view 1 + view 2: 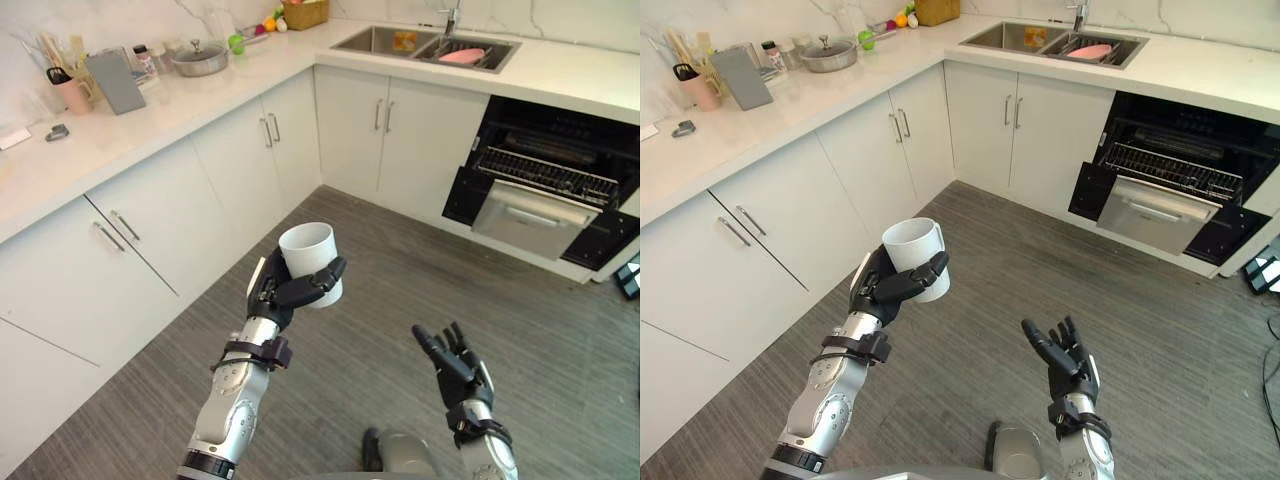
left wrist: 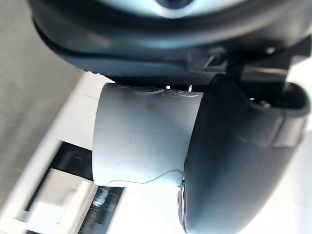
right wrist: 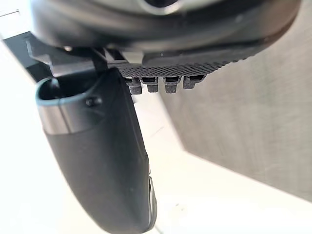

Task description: Walk over to the sink, pick up the cup, carry it to the dishwasher, place the cup inside the dishwasher, then close the dishwasher door

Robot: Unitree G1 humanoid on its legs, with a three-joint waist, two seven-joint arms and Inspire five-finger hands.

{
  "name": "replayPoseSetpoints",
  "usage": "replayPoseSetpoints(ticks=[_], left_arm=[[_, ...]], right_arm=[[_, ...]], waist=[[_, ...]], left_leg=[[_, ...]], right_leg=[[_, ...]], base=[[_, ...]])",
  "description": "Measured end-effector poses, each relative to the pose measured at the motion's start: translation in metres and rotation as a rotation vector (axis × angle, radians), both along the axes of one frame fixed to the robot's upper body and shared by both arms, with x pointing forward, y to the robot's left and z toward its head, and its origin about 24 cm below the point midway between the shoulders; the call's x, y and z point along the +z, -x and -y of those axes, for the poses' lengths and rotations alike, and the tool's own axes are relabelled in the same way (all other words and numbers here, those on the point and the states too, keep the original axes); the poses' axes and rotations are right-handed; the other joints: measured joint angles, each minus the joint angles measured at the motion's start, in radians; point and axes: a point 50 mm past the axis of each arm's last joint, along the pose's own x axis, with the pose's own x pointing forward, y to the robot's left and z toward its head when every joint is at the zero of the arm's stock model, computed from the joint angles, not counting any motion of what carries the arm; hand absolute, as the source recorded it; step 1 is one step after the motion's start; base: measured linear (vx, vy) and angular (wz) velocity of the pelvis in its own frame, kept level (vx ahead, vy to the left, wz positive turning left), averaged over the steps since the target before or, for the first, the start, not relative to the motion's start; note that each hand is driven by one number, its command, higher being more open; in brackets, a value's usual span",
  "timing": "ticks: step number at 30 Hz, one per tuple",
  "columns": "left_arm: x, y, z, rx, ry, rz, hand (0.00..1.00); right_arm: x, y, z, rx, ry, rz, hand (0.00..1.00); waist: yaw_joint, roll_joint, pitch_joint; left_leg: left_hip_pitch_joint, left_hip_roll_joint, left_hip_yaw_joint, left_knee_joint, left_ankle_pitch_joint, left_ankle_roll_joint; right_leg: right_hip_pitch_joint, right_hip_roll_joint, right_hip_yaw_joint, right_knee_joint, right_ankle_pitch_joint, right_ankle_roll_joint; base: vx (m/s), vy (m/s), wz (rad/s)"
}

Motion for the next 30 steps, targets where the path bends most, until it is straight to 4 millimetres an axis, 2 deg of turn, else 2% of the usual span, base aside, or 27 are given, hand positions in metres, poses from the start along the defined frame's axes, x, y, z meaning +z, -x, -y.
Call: replayPoseSetpoints(ticks=[1, 2, 3, 4, 5, 6, 7, 8, 9, 10, 11, 12, 13, 14, 15, 16, 17, 18, 19, 20, 21, 22, 23, 25, 26, 28, 30], left_arm=[[-0.004, 0.006, -0.003, 0.029, 0.018, -0.014, 0.0], [-0.005, 0.008, -0.004, 0.04, 0.026, -0.019, 0.0], [-0.006, 0.011, -0.007, 0.056, 0.032, -0.024, 0.0], [-0.009, 0.015, -0.01, 0.069, 0.031, -0.039, 0.0], [-0.013, 0.019, -0.011, 0.084, 0.032, -0.061, 0.0], [-0.014, 0.021, -0.012, 0.097, 0.036, -0.072, 0.0], [-0.014, 0.022, -0.012, 0.102, 0.04, -0.072, 0.0], [-0.013, 0.024, -0.012, 0.113, 0.046, -0.071, 0.0], [-0.011, 0.025, -0.011, 0.118, 0.052, -0.069, 0.0], [-0.01, 0.027, -0.009, 0.124, 0.056, -0.069, 0.0], [-0.011, 0.028, -0.007, 0.124, 0.052, -0.073, 0.0], [-0.012, 0.029, -0.007, 0.125, 0.051, -0.077, 0.0], [-0.016, 0.032, -0.011, 0.133, 0.037, -0.095, 0.0], [-0.018, 0.033, -0.012, 0.137, 0.034, -0.105, 0.0], [-0.021, 0.034, -0.016, 0.137, 0.02, -0.113, 0.0], [-0.023, 0.035, -0.023, 0.16, 0.007, -0.121, 0.0], [-0.022, 0.034, -0.026, 0.174, -0.001, -0.117, 0.0], [-0.023, 0.036, -0.034, 0.196, -0.039, -0.118, 0.0], [-0.023, 0.037, -0.035, 0.213, -0.048, -0.11, 0.0], [-0.021, 0.036, -0.036, 0.217, -0.052, -0.1, 0.0], [-0.019, 0.035, -0.042, 0.223, -0.082, -0.093, 0.0], [-0.015, 0.029, -0.043, 0.221, -0.113, -0.073, 0.0], [-0.011, 0.025, -0.041, 0.217, -0.116, -0.058, 0.0], [-0.004, 0.017, -0.037, 0.206, -0.129, -0.022, 0.0], [-0.003, 0.016, -0.035, 0.2, -0.133, -0.016, 0.0], [0.001, 0.011, -0.023, 0.152, -0.13, 0.002, 0.0], [0.002, 0.011, -0.01, 0.088, -0.123, 0.008, 0.0]], right_arm=[[0.002, 0.005, 0.001, -0.01, 0.007, 0.008, 1.0], [0.003, 0.006, 0.0, -0.017, 0.005, 0.014, 1.0], [0.005, 0.005, 0.0, -0.018, 0.008, 0.024, 1.0], [0.008, 0.003, -0.002, -0.012, 0.01, 0.039, 1.0], [0.013, -0.001, -0.004, 0.003, 0.011, 0.065, 1.0], [0.02, -0.006, -0.007, 0.02, 0.014, 0.103, 1.0], [0.028, -0.013, -0.009, 0.039, 0.016, 0.151, 1.0], [0.039, -0.025, -0.013, 0.073, 0.025, 0.214, 1.0], [0.044, -0.031, -0.015, 0.091, 0.032, 0.241, 1.0], [0.05, -0.039, -0.017, 0.12, 0.047, 0.274, 1.0], [0.054, -0.042, -0.016, 0.135, 0.057, 0.294, 1.0], [0.054, -0.043, -0.016, 0.138, 0.06, 0.295, 1.0], [0.053, -0.042, -0.016, 0.146, 0.072, 0.289, 1.0], [0.052, -0.041, -0.017, 0.148, 0.075, 0.286, 1.0], [0.051, -0.04, -0.017, 0.14, 0.077, 0.278, 1.0], [0.049, -0.041, -0.02, 0.155, 0.077, 0.269, 1.0], [0.049, -0.042, -0.021, 0.158, 0.081, 0.27, 1.0], [0.045, -0.04, -0.023, 0.153, 0.071, 0.254, 1.0], [0.05, -0.041, -0.016, 0.163, 0.099, 0.271, 1.0], [0.051, -0.043, -0.015, 0.165, 0.103, 0.281, 1.0], [0.049, -0.043, -0.017, 0.163, 0.089, 0.275, 1.0], [0.049, -0.042, -0.015, 0.148, 0.089, 0.274, 1.0], [0.049, -0.042, -0.013, 0.141, 0.096, 0.27, 1.0], [0.048, -0.041, -0.013, 0.148, 0.122, 0.258, 1.0], [0.047, -0.039, -0.014, 0.149, 0.123, 0.252, 1.0], [0.044, -0.031, -0.014, 0.131, 0.114, 0.233, 1.0], [0.048, -0.02, -0.013, 0.109, 0.119, 0.23, 1.0]], waist=[[0.006, 0.006, -0.002], [0.007, 0.007, 0.001], [0.007, 0.006, 0.011], [0.017, -0.015, 0.031], [0.038, -0.02, 0.035], [0.054, -0.02, 0.033], [0.066, -0.021, 0.032], [0.063, -0.023, 0.031], [0.062, -0.025, 0.03], [0.062, -0.027, 0.023], [0.061, -0.018, 0.017], [0.063, -0.02, 0.017], [0.065, -0.024, 0.009], [0.061, -0.032, 0.003], [0.051, -0.066, 0.001], [0.054, -0.081, 0.004], [0.058, -0.074, 0.01], [0.07, -0.11, -0.008], [0.082, -0.097, -0.034], [0.088, -0.106, -0.04], [0.081, -0.152, -0.059], [0.057, -0.183, -0.075], [0.038, -0.179, -0.072], [0.013, -0.15, -0.05], [0.004, -0.137, -0.042], [-0.018, -0.113, -0.025], [-0.02, -0.096, -0.006]], left_leg=[[-0.082, 0.035, 0.0, 0.155, 0.119, -0.013], [-0.131, 0.054, 0.006, 0.255, 0.083, -0.002], [-0.191, 0.072, 0.024, 0.373, 0.01, 0.035], [-0.256, 0.097, 0.076, 0.445, -0.085, 0.116], [-0.309, 0.121, 0.136, 0.406, -0.178, 0.173], [-0.343, 0.135, 0.185, 0.298, -0.245, 0.199], [-0.361, 0.131, 0.23, 0.135, -0.287, 0.193], [-0.366, 0.096, 0.257, -0.145, -0.303, 0.183], [-0.363, 0.069, 0.254, -0.289, -0.3, 0.178], [-0.356, 0.022, 0.231, -0.536, -0.269, 0.146], [-0.371, -0.001, 0.208, -0.674, -0.226, 0.104], [-0.379, -0.006, 0.208, -0.683, -0.185, 0.098], [-0.36, -0.012, 0.23, -0.682, -0.087, 0.117], [-0.351, -0.015, 0.254, -0.681, -0.042, 0.144], [-0.349, -0.028, 0.271, -0.625, -0.025, 0.21], [-0.38, -0.004, 0.266, -0.467, -0.114, 0.22], [-0.431, 0.041, 0.257, -0.307, -0.152, 0.25], [-0.452, 0.013, 0.236, -0.258, -0.204, 0.194], [-0.405, -0.03, 0.221, -0.387, -0.216, 0.209], [-0.388, -0.048, 0.222, -0.376, -0.237, 0.236], [-0.354, -0.091, 0.26, -0.382, -0.268, 0.249], [-0.311, -0.156, 0.257, -0.411, -0.294, 0.271], [-0.28, -0.176, 0.251, -0.435, -0.305, 0.284], [-0.217, -0.188, 0.213, -0.476, -0.322, 0.307], [-0.198, -0.188, 0.2, -0.492, -0.325, 0.308], [-0.132, -0.191, 0.14, -0.553, -0.331, 0.304], [-0.069, -0.18, 0.099, -0.571, -0.361, 0.292]], right_leg=[[0.055, 0.028, 0.008, -0.041, -0.016, -0.021], [0.079, 0.04, 0.015, -0.049, -0.026, -0.029], [0.119, 0.049, 0.027, -0.056, -0.044, -0.036], [0.179, 0.052, 0.06, -0.068, -0.064, -0.038], [0.221, 0.051, 0.103, -0.091, -0.073, -0.038], [0.235, 0.047, 0.136, -0.103, -0.081, -0.035], [0.236, 0.038, 0.171, -0.101, -0.093, -0.028], [0.233, 0.022, 0.206, -0.091, -0.112, -0.013], [0.229, 0.012, 0.226, -0.08, -0.126, -0.005], [0.229, -0.003, 0.257, -0.063, -0.142, 0.025], [0.247, -0.005, 0.269, -0.068, -0.156, 0.037], [0.262, -0.008, 0.276, -0.075, -0.163, 0.042], [0.298, -0.023, 0.27, -0.098, -0.167, 0.046], [0.309, -0.034, 0.254, -0.1, -0.169, 0.05], [0.332, -0.074, 0.226, -0.094, -0.177, 0.067], [0.361, -0.08, 0.211, -0.091, -0.134, 0.108], [0.377, -0.062, 0.208, -0.076, -0.109, 0.108], [0.381, -0.089, 0.202, 0.007, -0.1, 0.12], [0.347, -0.106, 0.199, 0.155, -0.093, 0.144], [0.324, -0.126, 0.206, 0.242, -0.087, 0.187], [0.279, -0.189, 0.229, 0.368, -0.047, 0.283], [0.189, -0.253, 0.237, 0.545, 0.143, 0.308], [0.142, -0.277, 0.233, 0.627, 0.217, 0.311], [0.009, -0.268, 0.209, 0.811, 0.123, 0.243], [-0.025, -0.255, 0.203, 0.825, 0.092, 0.221], [-0.128, -0.204, 0.193, 0.741, 0.001, 0.163], [-0.163, -0.18, 0.162, 0.516, -0.027, 0.14]], base=[[0.33, -0.021, -0.3], [0.34, 0.01, -0.32], [0.33, -0.024, -0.41], [0.38, -0.024, -0.79], [0.3, -0.007, -1.09], [0.27, 0.049, -1.22], [0.3, 0.107, -1.12], [0.34, 0.139, -0.88], [0.41, 0.196, -0.81], [0.58, 0.296, -0.61], [0.61, 0.321, -0.56], [0.54, 0.285, -0.42], [0.34, 0.179, -0.25], [0.46, 0.207, -0.05], [0.67, 0.257, 0.05], [0.55, 0.202, -0.01], [0.56, 0.25, -0.25], [0.35, 0.246, -0.42], [0.42, 0.315, -0.53], [0.33, 0.245, -0.41], [0.38, 0.21, 0.02], [0.47, 0.205, 0.29], [0.44, 0.199, 0.41], [0.35, 0.143, 0.41], [0.27, 0.075, 0.52], [0.34, 0.012, 0.8], [0.43, -0.093, 0.72]])
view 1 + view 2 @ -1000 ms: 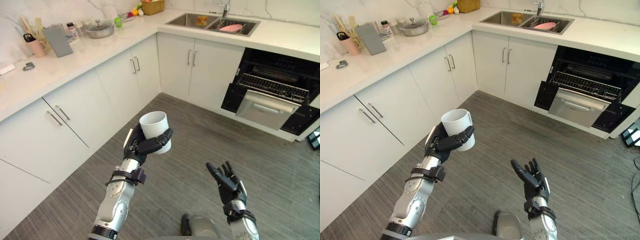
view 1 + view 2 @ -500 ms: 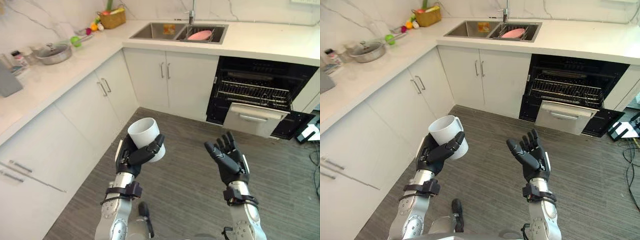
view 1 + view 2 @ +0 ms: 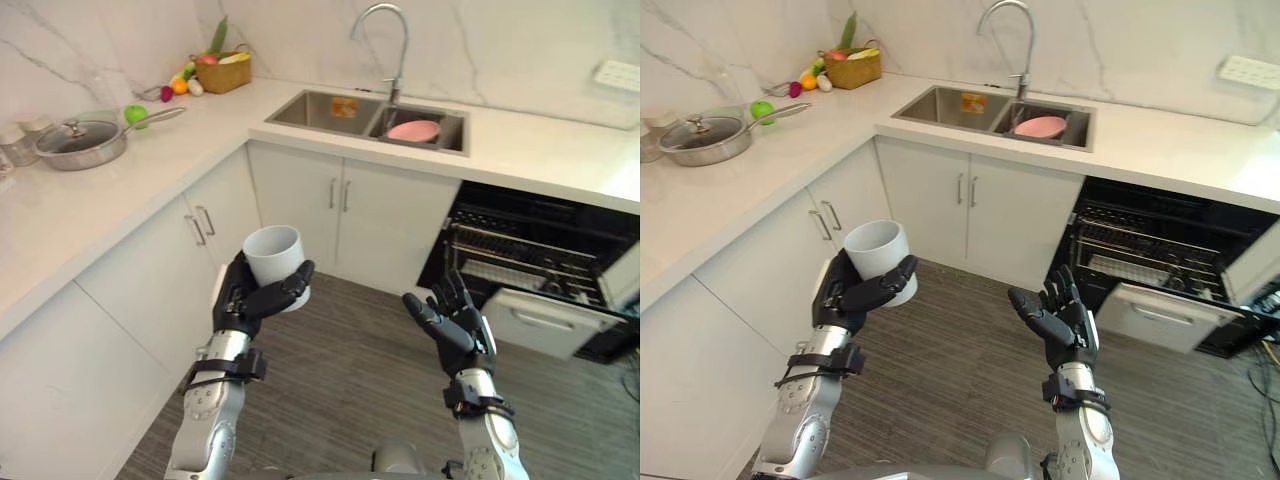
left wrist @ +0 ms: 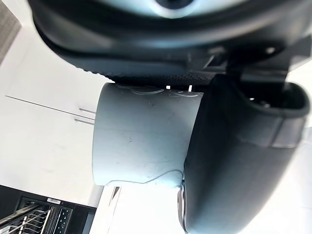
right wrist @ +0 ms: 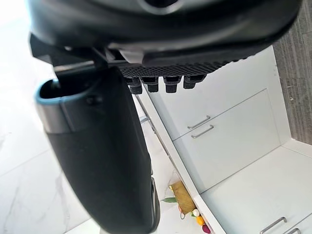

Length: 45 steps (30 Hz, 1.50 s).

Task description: Walk over to the sink, pick up the cup, carry it to the dishwasher, place the cup inside the dishwasher, then close the dishwasher door

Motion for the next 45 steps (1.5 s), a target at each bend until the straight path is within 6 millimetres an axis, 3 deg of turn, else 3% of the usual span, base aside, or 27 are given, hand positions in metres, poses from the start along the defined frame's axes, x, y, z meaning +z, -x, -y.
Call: replayPoseSetpoints(ticks=[2, 3, 4, 5, 8, 10, 12, 13, 15, 16, 18, 20, 22, 23, 24, 25, 27, 31, 32, 34, 35, 38, 39, 40, 41, 43, 45], left_arm=[[0.004, 0.003, 0.01, -0.068, -0.008, 0.018, 0.0], [0.006, 0.003, 0.01, -0.071, -0.009, 0.028, 0.0], [0.009, 0.004, 0.011, -0.076, -0.007, 0.041, 0.0], [0.008, 0.004, 0.015, -0.085, 0.0, 0.032, 0.0], [0.008, 0.006, 0.031, -0.15, 0.027, 0.032, 0.0], [0.012, 0.005, 0.037, -0.197, 0.039, 0.06, 0.0], [0.012, 0.006, 0.037, -0.204, 0.058, 0.068, 0.0], [0.011, 0.007, 0.037, -0.205, 0.06, 0.069, 0.0], [0.012, 0.01, 0.037, -0.216, 0.06, 0.077, 0.0], [0.013, 0.012, 0.036, -0.212, 0.063, 0.086, 0.0], [0.015, 0.012, 0.036, -0.207, 0.067, 0.094, 0.0], [0.017, 0.012, 0.038, -0.217, 0.066, 0.103, 0.0], [0.017, 0.014, 0.043, -0.241, 0.066, 0.108, 0.0], [0.016, 0.016, 0.044, -0.245, 0.04, 0.109, 0.0], [0.015, 0.018, 0.042, -0.243, 0.024, 0.112, 0.0], [0.014, 0.018, 0.038, -0.252, -0.01, 0.112, 0.0], [0.013, 0.017, 0.032, -0.259, -0.044, 0.112, 0.0], [0.024, 0.017, 0.038, -0.27, -0.039, 0.157, 0.0], [0.029, 0.016, 0.04, -0.281, -0.04, 0.183, 0.0], [0.043, 0.01, 0.044, -0.296, -0.043, 0.247, 0.0], [0.046, 0.009, 0.043, -0.29, -0.044, 0.257, 0.0], [0.054, 0.0, 0.03, -0.196, -0.049, 0.285, 0.0], [0.056, -0.001, 0.024, -0.155, -0.048, 0.285, 0.0], [0.058, -0.002, 0.018, -0.108, -0.047, 0.286, 0.0], [0.06, -0.003, 0.017, -0.084, -0.032, 0.29, 0.0], [0.071, -0.007, 0.02, -0.099, -0.03, 0.336, 0.0], [0.073, -0.011, 0.021, -0.102, -0.042, 0.346, 0.0]], right_arm=[[0.015, 0.009, -0.003, -0.006, 0.0, 0.053, 1.0], [0.02, 0.009, -0.004, 0.001, 0.0, 0.074, 1.0], [0.027, 0.009, -0.006, 0.009, 0.006, 0.11, 1.0], [0.034, 0.008, -0.002, 0.016, 0.025, 0.141, 1.0], [0.043, 0.006, 0.005, -0.008, 0.055, 0.163, 1.0], [0.049, 0.005, 0.01, -0.064, 0.053, 0.182, 1.0], [0.058, 0.011, 0.019, -0.134, 0.054, 0.213, 1.0], [0.06, 0.012, 0.021, -0.153, 0.057, 0.226, 1.0], [0.064, 0.016, 0.028, -0.213, 0.065, 0.26, 1.0], [0.069, 0.017, 0.032, -0.231, 0.068, 0.289, 1.0], [0.074, 0.014, 0.032, -0.23, 0.055, 0.316, 1.0], [0.08, 0.007, 0.03, -0.215, 0.052, 0.353, 1.0], [0.083, -0.001, 0.031, -0.208, 0.057, 0.379, 1.0], [0.082, -0.012, 0.035, -0.186, 0.076, 0.379, 1.0], [0.079, -0.017, 0.036, -0.173, 0.075, 0.366, 1.0], [0.071, -0.021, 0.033, -0.169, 0.046, 0.335, 1.0], [0.067, -0.02, 0.034, -0.19, 0.029, 0.31, 1.0], [0.065, -0.017, 0.038, -0.231, 0.023, 0.295, 1.0], [0.065, -0.017, 0.038, -0.238, 0.021, 0.295, 1.0], [0.059, -0.015, 0.039, -0.252, 0.039, 0.259, 1.0], [0.058, -0.015, 0.039, -0.251, 0.043, 0.247, 1.0], [0.053, -0.014, 0.039, -0.25, 0.044, 0.221, 1.0], [0.053, -0.013, 0.038, -0.245, 0.044, 0.22, 1.0], [0.054, -0.013, 0.036, -0.231, 0.045, 0.221, 1.0], [0.054, -0.014, 0.039, -0.228, 0.056, 0.22, 1.0], [0.057, -0.017, 0.042, -0.241, 0.055, 0.231, 1.0], [0.052, -0.019, 0.042, -0.247, 0.04, 0.215, 1.0]], waist=[[0.032, 0.012, 0.004], [0.035, 0.006, 0.002], [0.041, -0.019, -0.012], [0.039, 0.0, -0.022], [0.028, 0.063, -0.064], [0.012, 0.086, -0.063], [0.032, 0.101, -0.045], [0.039, 0.11, -0.043], [0.043, 0.11, -0.039], [0.049, 0.108, -0.039], [0.058, 0.107, -0.038], [0.055, 0.096, -0.042], [0.054, 0.067, -0.036], [0.061, 0.068, -0.036], [0.067, 0.065, -0.036], [0.056, 0.023, -0.03], [0.047, -0.003, -0.019], [0.025, -0.018, -0.042], [0.024, -0.024, -0.044], [0.016, -0.03, -0.038], [0.016, -0.025, -0.035], [0.006, -0.017, -0.03], [0.004, -0.029, -0.039], [0.003, -0.051, -0.043], [0.02, -0.02, -0.044], [0.015, 0.012, -0.012], [0.006, 0.026, 0.027]], left_leg=[[0.069, 0.048, -0.008, 0.03, -0.086, -0.048], [0.079, 0.049, -0.007, 0.042, -0.106, -0.068], [0.102, 0.045, -0.007, 0.063, -0.15, -0.086], [0.15, 0.064, -0.011, 0.076, -0.198, -0.099], [0.158, 0.133, 0.017, 0.172, -0.208, -0.108], [0.059, 0.201, 0.015, 0.444, -0.116, -0.135], [-0.102, 0.294, -0.018, 0.839, 0.259, -0.177], [-0.148, 0.306, -0.038, 0.929, 0.268, -0.19], [-0.261, 0.327, -0.039, 1.08, 0.21, -0.159], [-0.32, 0.344, 0.008, 1.034, 0.131, -0.107], [-0.329, 0.368, 0.086, 0.861, 0.065, -0.09], [-0.305, 0.312, 0.165, 0.456, 0.035, -0.085], [-0.273, 0.153, 0.06, 0.038, 0.092, -0.108], [-0.241, 0.075, -0.064, -0.156, 0.282, -0.149], [-0.22, 0.066, -0.07, -0.168, 0.346, -0.142], [-0.195, 0.041, -0.033, -0.154, 0.331, -0.115], [-0.194, 0.037, 0.0, -0.048, 0.228, -0.093], [-0.102, 0.032, 0.059, 0.019, 0.067, -0.086], [-0.089, 0.023, 0.072, 0.02, 0.056, -0.082], [-0.015, 0.019, 0.124, 0.007, 0.041, -0.062], [0.015, 0.027, 0.128, -0.007, 0.039, -0.06], [0.138, 0.066, 0.186, -0.041, 0.034, -0.064], [0.154, 0.065, 0.193, -0.024, 0.028, -0.071], [0.142, 0.059, 0.193, 0.055, -0.008, -0.067], [0.11, 0.057, 0.151, 0.053, -0.071, -0.091], [0.088, 0.053, 0.121, -0.052, -0.057, -0.076], [0.126, 0.085, 0.168, -0.073, -0.038, -0.111]], right_leg=[[0.011, 0.051, -0.101, -0.496, 0.059, -0.007], [0.011, 0.056, -0.132, -0.574, 0.086, -0.007], [0.011, 0.051, -0.153, -0.613, 0.129, -0.033], [0.019, 0.057, -0.152, -0.537, 0.189, -0.067], [0.024, 0.099, -0.166, -0.435, 0.112, -0.13], [0.078, 0.114, -0.206, -0.408, 0.031, -0.142], [0.185, 0.156, -0.197, -0.391, -0.065, -0.156], [0.212, 0.167, -0.191, -0.39, -0.086, -0.158], [0.288, 0.178, -0.175, -0.394, -0.146, -0.154], [0.335, 0.18, -0.143, -0.406, -0.159, -0.151], [0.376, 0.179, -0.098, -0.443, -0.165, -0.148], [0.405, 0.154, -0.034, -0.481, -0.166, -0.145], [0.418, 0.104, 0.047, -0.502, -0.176, -0.127], [0.42, 0.089, 0.124, -0.516, -0.17, -0.089], [0.427, 0.087, 0.16, -0.522, -0.172, -0.067], [0.447, 0.046, 0.191, -0.53, -0.166, -0.041], [0.462, 0.025, 0.237, -0.523, -0.104, 0.027], [0.4, 0.009, 0.265, -0.304, 0.006, 0.047], [0.372, -0.003, 0.261, -0.244, 0.022, 0.053], [0.261, -0.044, 0.213, -0.05, 0.186, 0.079], [0.234, -0.048, 0.191, 0.001, 0.179, 0.082], [0.051, -0.064, -0.015, 0.185, 0.044, -0.001], [0.016, -0.062, -0.089, 0.09, 0.044, -0.024], [0.026, -0.061, -0.205, -0.073, 0.06, -0.126], [0.046, -0.043, -0.238, -0.143, 0.047, -0.146], [0.042, -0.01, -0.27, -0.187, 0.048, -0.143], [-0.018, -0.025, -0.248, -0.145, -0.004, -0.115]], base=[[0.5, -0.164, 0.2], [0.61, -0.229, -0.01], [0.6, -0.233, 0.03], [0.5, -0.195, 0.05], [0.54, -0.198, 0.19], [0.57, -0.244, 0.34], [0.57, -0.221, -0.09], [0.47, -0.12, -0.38], [0.44, -0.079, -0.37], [0.54, -0.027, -0.66], [0.61, 0.048, -0.84], [0.61, 0.163, -0.89], [0.48, 0.25, -0.92], [0.53, 0.356, -1.21], [0.54, 0.349, -1.2], [0.58, 0.345, -0.64], [0.44, 0.234, -0.55], [0.3, 0.177, -0.57], [0.25, 0.162, -0.55], [0.2, 0.12, -0.78], [0.21, 0.065, -1.06], [0.17, -0.024, -1.17], [0.22, -0.108, -1.28], [0.26, -0.116, -1.81], [0.2, -0.082, -1.89], [-0.02, -0.019, -1.6], [-0.08, -0.015, -1.06]])
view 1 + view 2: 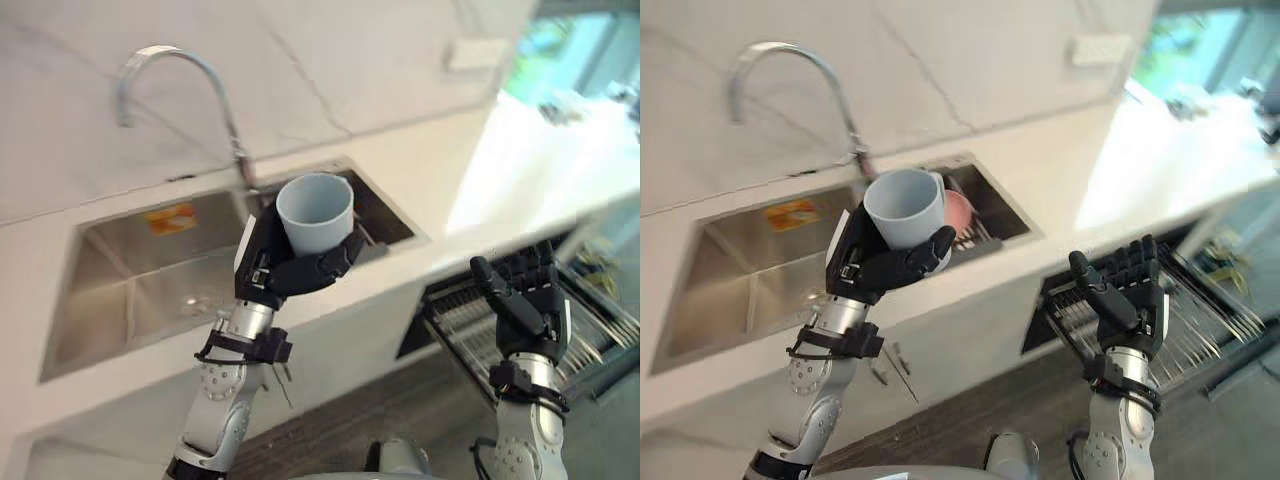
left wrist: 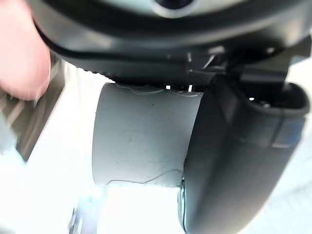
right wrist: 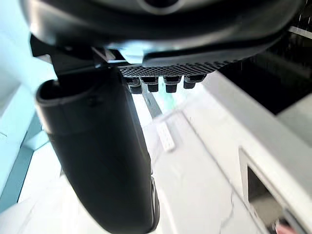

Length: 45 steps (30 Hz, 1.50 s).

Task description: Walk over to the sink, pick up the cup, carry it to the dishwasher, place the cup inside the dishwasher, then close the dishwasher door

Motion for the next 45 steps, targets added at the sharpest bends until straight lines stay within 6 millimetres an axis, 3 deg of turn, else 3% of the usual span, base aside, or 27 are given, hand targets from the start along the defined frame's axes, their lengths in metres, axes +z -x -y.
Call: replayPoseSetpoints(ticks=[1, 2, 3, 4, 5, 7, 10, 13, 15, 17, 18, 19, 20, 21, 22, 23, 24, 25, 26, 28, 29, 34, 38, 45], left_arm=[[0.0, 0.0, 0.001, 0.001, -0.006, -0.001, 0.0], [0.0, 0.0, 0.001, 0.0, -0.01, 0.004, 0.0], [0.0, -0.001, -0.001, 0.007, -0.013, 0.004, 0.0], [-0.001, -0.001, -0.008, 0.037, -0.021, -0.001, 0.0], [-0.002, -0.003, -0.015, 0.073, -0.025, -0.011, 0.0], [-0.004, -0.006, -0.018, 0.099, -0.004, -0.027, 0.0], [-0.005, -0.009, -0.015, 0.091, 0.018, -0.056, 0.0], [-0.013, -0.005, -0.018, 0.112, 0.062, -0.098, 0.0], [-0.02, 0.0, -0.022, 0.136, 0.082, -0.133, 0.0], [-0.027, 0.004, -0.024, 0.156, 0.081, -0.167, 0.0], [-0.028, 0.005, -0.024, 0.16, 0.082, -0.171, 0.0], [-0.029, 0.006, -0.021, 0.154, 0.087, -0.172, 0.0], [-0.029, 0.006, -0.019, 0.145, 0.086, -0.171, 0.0], [-0.029, 0.007, -0.015, 0.131, 0.091, -0.168, 0.0], [-0.029, 0.008, -0.008, 0.102, 0.099, -0.165, 0.0], [-0.031, 0.01, -0.005, 0.093, 0.093, -0.17, 0.0], [-0.032, 0.011, -0.005, 0.089, 0.089, -0.175, 0.0], [-0.035, 0.014, -0.006, 0.098, 0.09, -0.187, 0.0], [-0.037, 0.018, -0.01, 0.12, 0.082, -0.196, 0.0], [-0.039, 0.019, -0.011, 0.126, 0.077, -0.202, 0.0], [-0.042, 0.02, -0.015, 0.137, 0.068, -0.217, 0.0], [-0.042, 0.018, -0.023, 0.165, 0.065, -0.211, 0.0], [-0.041, 0.018, -0.023, 0.155, 0.074, -0.208, 0.0], [-0.032, 0.013, -0.017, 0.117, 0.072, -0.166, 0.0]], right_arm=[[0.0, 0.002, 0.005, -0.021, 0.003, -0.004, 1.0], [0.0, 0.005, 0.009, -0.044, 0.003, -0.005, 1.0], [-0.001, 0.005, 0.009, -0.049, 0.003, -0.006, 1.0], [-0.002, 0.005, 0.006, -0.036, -0.005, -0.013, 1.0], [-0.004, 0.006, 0.0, -0.015, -0.016, -0.023, 1.0], [-0.003, 0.005, -0.004, 0.013, -0.017, -0.024, 1.0], [0.005, 0.003, -0.006, 0.042, 0.007, 0.004, 1.0], [0.015, 0.001, -0.006, 0.062, 0.035, 0.037, 1.0], [0.017, 0.0, -0.005, 0.084, 0.051, 0.042, 1.0], [0.015, -0.001, -0.006, 0.112, 0.064, 0.034, 1.0], [0.014, -0.002, -0.006, 0.116, 0.066, 0.032, 1.0], [0.013, -0.003, -0.005, 0.116, 0.069, 0.026, 1.0], [0.012, -0.003, -0.004, 0.116, 0.07, 0.022, 1.0], [0.011, -0.003, -0.004, 0.116, 0.071, 0.017, 1.0], [0.01, -0.005, -0.003, 0.118, 0.07, 0.014, 1.0], [0.009, -0.008, -0.005, 0.125, 0.064, 0.012, 1.0], [0.008, -0.01, -0.007, 0.132, 0.06, 0.01, 1.0], [0.006, -0.014, -0.014, 0.16, 0.052, 0.009, 1.0], [0.004, -0.018, -0.024, 0.201, 0.041, 0.007, 1.0], [0.002, -0.019, -0.029, 0.223, 0.035, -0.001, 1.0], [-0.004, -0.017, -0.036, 0.24, 0.014, -0.025, 1.0], [-0.007, -0.017, -0.038, 0.221, -0.004, -0.036, 1.0], [-0.014, -0.016, -0.038, 0.205, -0.022, -0.065, 1.0], [-0.014, -0.014, -0.035, 0.183, -0.04, -0.055, 1.0]], waist=[[-0.021, -0.003, -0.001], [-0.018, 0.002, 0.001], [-0.011, 0.001, 0.001], [-0.006, -0.006, -0.001], [-0.007, -0.002, -0.005], [-0.006, 0.026, -0.013], [0.004, 0.038, -0.013], [0.018, 0.051, -0.008], [0.022, 0.06, -0.005], [0.023, 0.068, -0.009], [0.023, 0.068, -0.009], [0.019, 0.072, -0.013], [0.019, 0.075, -0.015], [0.019, 0.075, -0.015], [0.025, 0.085, -0.022], [0.031, 0.092, -0.026], [0.037, 0.095, -0.029], [0.052, 0.101, -0.033], [0.058, 0.106, -0.036], [0.062, 0.126, -0.048], [0.065, 0.115, -0.062], [0.05, 0.104, -0.06], [0.051, 0.103, -0.06], [0.033, 0.092, -0.055]], left_leg=[[0.002, 0.006, 0.014, 0.004, -0.017, -0.002], [0.006, 0.017, 0.037, 0.015, -0.033, -0.014], [0.014, 0.024, 0.051, 0.023, -0.041, -0.026], [0.034, 0.043, 0.07, 0.046, -0.064, -0.06], [0.041, 0.08, 0.067, 0.068, -0.083, -0.09], [0.008, 0.139, 0.055, 0.106, -0.078, -0.099], [-0.041, 0.202, 0.004, 0.166, -0.058, -0.126], [-0.037, 0.235, -0.008, 0.177, -0.029, -0.145], [-0.058, 0.261, -0.013, 0.24, -0.009, -0.124], [-0.102, 0.292, 0.003, 0.337, 0.042, -0.055], [-0.112, 0.299, 0.014, 0.359, 0.063, -0.035], [-0.133, 0.307, 0.019, 0.394, 0.121, -0.006], [-0.142, 0.31, 0.017, 0.407, 0.144, -0.006], [-0.161, 0.309, 0.001, 0.431, 0.149, -0.02], [-0.185, 0.251, -0.053, 0.435, 0.067, -0.061], [-0.193, 0.191, -0.109, 0.413, 0.019, -0.083], [-0.193, 0.148, -0.141, 0.386, -0.008, -0.088], [-0.19, 0.071, -0.201, 0.298, -0.033, -0.083], [-0.195, 0.013, -0.258, 0.165, -0.018, -0.06], [-0.215, 0.007, -0.277, 0.105, 0.062, -0.023], [-0.208, 0.01, -0.256, 0.093, 0.058, -0.023], [-0.181, -0.038, -0.23, -0.029, 0.125, 0.008], [-0.134, -0.043, -0.215, -0.098, 0.15, 0.009], [-0.112, -0.036, -0.15, -0.126, 0.151, 0.007]], right_leg=[[-0.022, -0.045, 0.047, -0.07, -0.003, 0.019], [-0.027, -0.096, 0.059, -0.157, 0.023, 0.051], [-0.023, -0.12, 0.054, -0.196, 0.051, 0.055], [0.003, -0.154, 0.04, -0.229, 0.21, 0.033], [0.029, -0.136, 0.025, -0.225, 0.204, 0.081], [0.035, -0.088, 0.01, -0.231, 0.164, 0.08], [0.085, -0.047, -0.055, -0.265, 0.093, 0.094], [0.12, -0.029, -0.092, -0.257, 0.047, 0.088], [0.147, -0.017, -0.105, -0.265, 0.031, 0.082], [0.178, -0.002, -0.118, -0.293, 0.024, 0.072], [0.186, -0.001, -0.12, -0.302, 0.022, 0.069], [0.208, 0.002, -0.13, -0.327, 0.016, 0.061], [0.218, 0.004, -0.134, -0.338, 0.013, 0.056], [0.23, 0.002, -0.138, -0.356, 0.009, 0.048], [0.238, 0.002, -0.127, -0.374, 0.012, 0.042], [0.246, 0.004, -0.113, -0.388, 0.018, 0.04], [0.252, 0.009, -0.097, -0.403, 0.025, 0.039], [0.259, 0.024, -0.06, -0.44, 0.05, 0.04], [0.264, 0.052, -0.017, -0.491, 0.092, 0.056], [0.264, 0.084, 0.011, -0.517, 0.111, 0.064], [0.272, 0.102, 0.041, -0.568, 0.143, 0.073], [0.274, 0.072, 0.055, -0.667, 0.211, 0.096], [0.29, 0.072, 0.064, -0.686, 0.218, 0.098], [0.31, 0.095, 0.115, -0.787, 0.283, 0.095]], base=[[0.08, -0.028, -0.54], [0.16, -0.048, -0.48], [0.24, -0.094, -0.58], [0.28, -0.201, -0.42], [0.28, -0.25, -0.31], [0.22, -0.243, 0.09], [0.2, -0.268, 0.42], [0.09, -0.194, 0.28], [0.05, -0.164, 0.17], [0.05, -0.149, 0.1], [0.06, -0.18, 0.1], [0.05, -0.154, 0.12], [0.06, -0.155, 0.16], [0.06, -0.093, 0.01], [0.08, -0.074, -0.19], [0.08, -0.042, -0.39], [0.06, 0.004, -0.75], [0.05, 0.046, -1.1], [0.05, 0.078, -1.13], [0.05, 0.092, -0.77], [0.06, 0.066, -0.57], [0.03, 0.076, -0.13], [0.03, 0.013, -0.08], [-0.01, 0.003, -0.28]])
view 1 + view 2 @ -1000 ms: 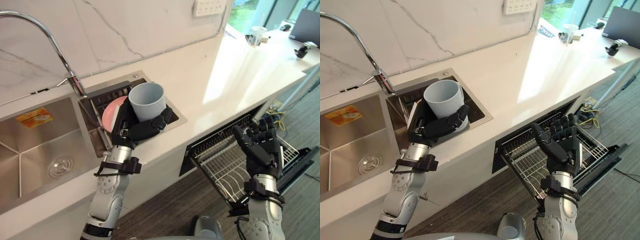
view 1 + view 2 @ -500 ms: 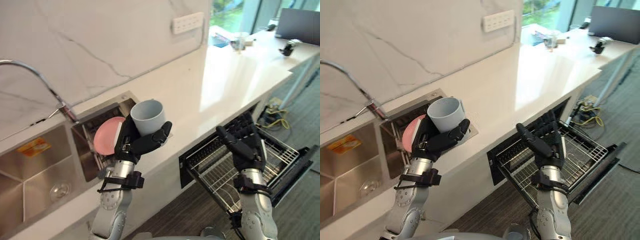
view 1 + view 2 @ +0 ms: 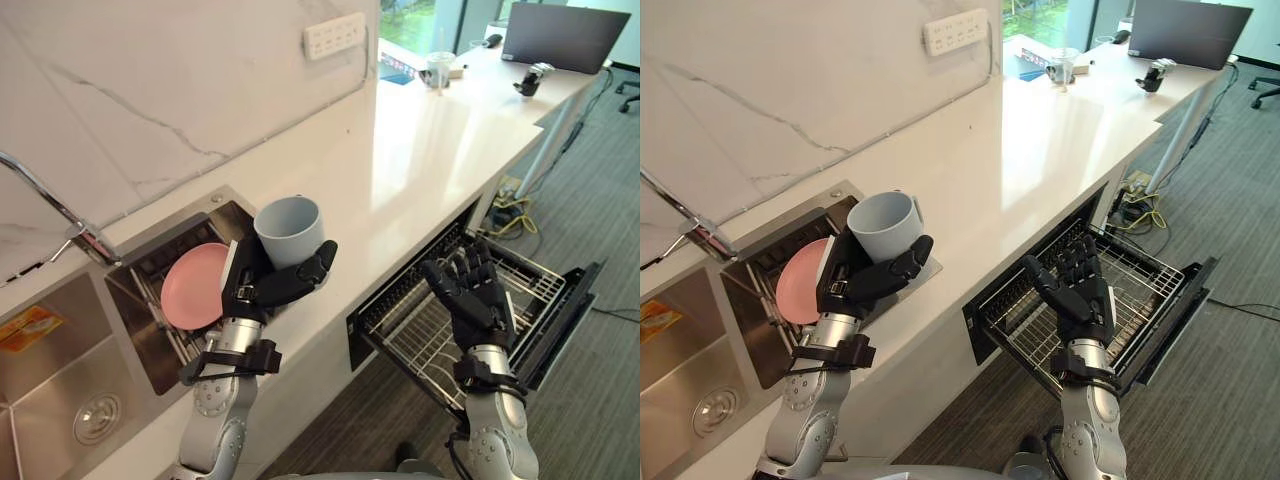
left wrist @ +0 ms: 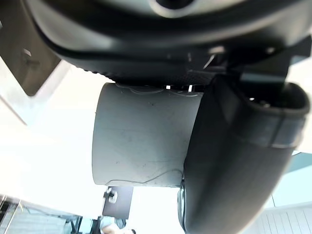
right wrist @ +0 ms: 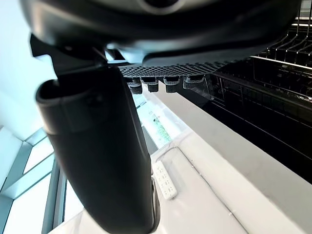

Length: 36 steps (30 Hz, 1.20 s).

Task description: Walk over to the sink, pick up the cup, carry it to the dishwasher, place the cup inside the dishwasher, then close the dishwasher door

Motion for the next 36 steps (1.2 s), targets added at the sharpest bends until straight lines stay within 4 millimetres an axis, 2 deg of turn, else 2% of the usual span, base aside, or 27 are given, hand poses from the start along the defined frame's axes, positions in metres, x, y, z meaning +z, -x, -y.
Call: replayPoseSetpoints(ticks=[3, 6, 8, 10, 11, 12, 13, 14, 15, 16, 17, 20, 23, 28, 30, 31, 33, 36], left_arm=[[0.002, -0.001, 0.001, -0.003, 0.0, 0.009, 0.0], [0.008, -0.007, 0.009, -0.013, -0.011, 0.036, 0.0], [0.017, -0.021, 0.014, 0.006, -0.091, 0.084, 0.0], [0.018, -0.027, 0.014, 0.032, -0.143, 0.093, 0.0], [0.019, -0.027, 0.013, 0.041, -0.176, 0.106, 0.0], [0.021, -0.027, 0.012, 0.043, -0.189, 0.115, 0.0], [0.024, -0.027, 0.012, 0.046, -0.194, 0.131, 0.0], [0.025, -0.026, 0.01, 0.049, -0.197, 0.14, 0.0], [0.029, -0.027, 0.009, 0.053, -0.197, 0.154, 0.0], [0.032, -0.029, 0.009, 0.053, -0.199, 0.169, 0.0], [0.035, -0.03, 0.009, 0.052, -0.199, 0.181, 0.0], [0.042, -0.033, 0.012, 0.056, -0.185, 0.21, 0.0], [0.035, -0.031, 0.01, 0.057, -0.141, 0.166, 0.0], [0.026, -0.026, 0.01, 0.04, -0.095, 0.128, 0.0], [0.022, -0.024, 0.011, 0.034, -0.094, 0.115, 0.0], [0.013, -0.026, 0.013, 0.027, -0.102, 0.082, 0.0], [0.002, -0.027, 0.017, 0.014, -0.115, 0.037, 0.0], [-0.009, -0.028, 0.019, 0.012, -0.172, 0.001, 0.0]], right_arm=[[0.006, 0.005, 0.003, 0.033, -0.018, 0.04, 1.0], [0.021, -0.001, 0.004, 0.112, 0.034, 0.121, 1.0], [0.032, -0.011, 0.003, 0.168, 0.063, 0.178, 1.0], [0.038, -0.011, 0.007, 0.165, 0.078, 0.209, 1.0], [0.041, -0.009, 0.01, 0.151, 0.086, 0.223, 1.0], [0.042, -0.009, 0.013, 0.139, 0.089, 0.227, 1.0], [0.043, -0.007, 0.017, 0.121, 0.093, 0.228, 1.0], [0.043, -0.007, 0.018, 0.115, 0.095, 0.23, 1.0], [0.042, -0.005, 0.019, 0.108, 0.098, 0.227, 1.0], [0.041, -0.004, 0.019, 0.106, 0.093, 0.222, 1.0], [0.04, -0.004, 0.018, 0.106, 0.091, 0.222, 1.0], [0.037, -0.005, 0.013, 0.123, 0.079, 0.21, 1.0], [0.032, -0.004, 0.005, 0.156, 0.066, 0.188, 1.0], [0.03, -0.003, 0.006, 0.157, 0.08, 0.166, 1.0], [0.031, -0.003, 0.008, 0.159, 0.086, 0.166, 1.0], [0.033, -0.004, 0.012, 0.171, 0.089, 0.176, 1.0], [0.034, -0.004, 0.016, 0.19, 0.081, 0.196, 1.0], [0.036, -0.003, 0.019, 0.229, 0.036, 0.233, 1.0]], waist=[[-0.011, -0.014, 0.008], [-0.006, -0.037, 0.021], [-0.007, -0.096, 0.056], [-0.033, -0.113, 0.066], [-0.048, -0.112, 0.065], [-0.048, -0.11, 0.064], [-0.044, -0.097, 0.06], [-0.042, -0.098, 0.059], [-0.037, -0.1, 0.058], [-0.034, -0.101, 0.056], [-0.03, -0.101, 0.056], [0.021, -0.098, 0.053], [0.014, -0.09, 0.049], [0.011, -0.079, 0.042], [0.011, -0.07, 0.038], [0.009, -0.055, 0.032], [0.002, -0.042, 0.024], [-0.016, -0.038, 0.022]], left_leg=[[0.005, 0.001, 0.023, 0.002, -0.005, 0.001], [-0.029, 0.005, 0.084, 0.038, -0.02, 0.005], [-0.038, 0.003, 0.149, 0.076, -0.038, 0.008], [-0.039, 0.001, 0.169, 0.106, -0.056, 0.016], [-0.037, 0.0, 0.183, 0.113, -0.06, 0.02], [-0.036, 0.002, 0.192, 0.113, -0.06, 0.021], [-0.043, 0.024, 0.207, 0.11, -0.06, 0.025], [-0.046, 0.028, 0.212, 0.111, -0.06, 0.025], [-0.052, 0.035, 0.207, 0.122, -0.06, 0.025], [-0.068, 0.042, 0.187, 0.146, -0.062, 0.021], [-0.082, 0.048, 0.173, 0.161, -0.065, 0.015], [-0.122, 0.096, 0.142, 0.17, -0.044, -0.035], [-0.099, 0.139, 0.108, 0.15, -0.025, -0.069], [-0.097, 0.176, 0.057, 0.145, -0.005, -0.1], [-0.109, 0.179, 0.045, 0.148, -0.001, -0.101], [-0.114, 0.178, 0.037, 0.142, 0.007, -0.102], [-0.113, 0.169, 0.033, 0.119, 0.022, -0.099], [-0.104, 0.157, 0.028, 0.081, 0.046, -0.097]], right_leg=[[-0.007, 0.006, 0.018, 0.003, 0.001, 0.001], [-0.112, 0.005, 0.054, 0.108, -0.014, -0.009], [-0.186, -0.007, 0.029, 0.197, -0.026, -0.026], [-0.187, -0.01, 0.042, 0.192, -0.026, -0.024], [-0.183, -0.023, 0.017, 0.183, -0.046, -0.017], [-0.183, -0.035, -0.019, 0.184, -0.059, -0.016], [-0.187, -0.061, -0.077, 0.21, -0.078, -0.041], [-0.192, -0.076, -0.09, 0.241, -0.085, -0.066], [-0.184, -0.115, -0.092, 0.3, -0.095, -0.081], [-0.152, -0.147, -0.078, 0.323, -0.1, -0.066], [-0.139, -0.148, -0.067, 0.314, -0.104, -0.05], [-0.096, -0.089, -0.091, 0.198, -0.1, 0.029], [-0.027, -0.025, -0.129, 0.124, -0.082, 0.012], [0.051, 0.032, -0.187, 0.023, -0.051, -0.014], [0.052, 0.038, -0.2, 0.017, -0.049, -0.016], [0.051, 0.041, -0.209, 0.017, -0.049, -0.017], [0.05, 0.035, -0.217, 0.017, -0.049, -0.017], [0.048, 0.024, -0.227, 0.016, -0.05, -0.017]], base=[[-0.03, -0.001, -0.21], [-0.08, 0.003, -0.64], [-0.16, -0.021, -0.84], [-0.15, 0.019, -0.46], [-0.12, 0.074, -0.33], [-0.07, 0.062, -0.36], [-0.04, 0.024, -0.29], [0.0, -0.035, -0.17], [0.03, -0.092, 0.16], [0.05, -0.109, 0.3], [0.02, -0.162, 0.47], [-0.01, -0.213, 0.18], [-0.01, -0.206, 0.16], [-0.04, -0.091, 0.28], [-0.05, -0.038, 0.21], [-0.02, -0.016, 0.13], [-0.03, 0.012, 0.15], [-0.03, 0.035, 0.1]])
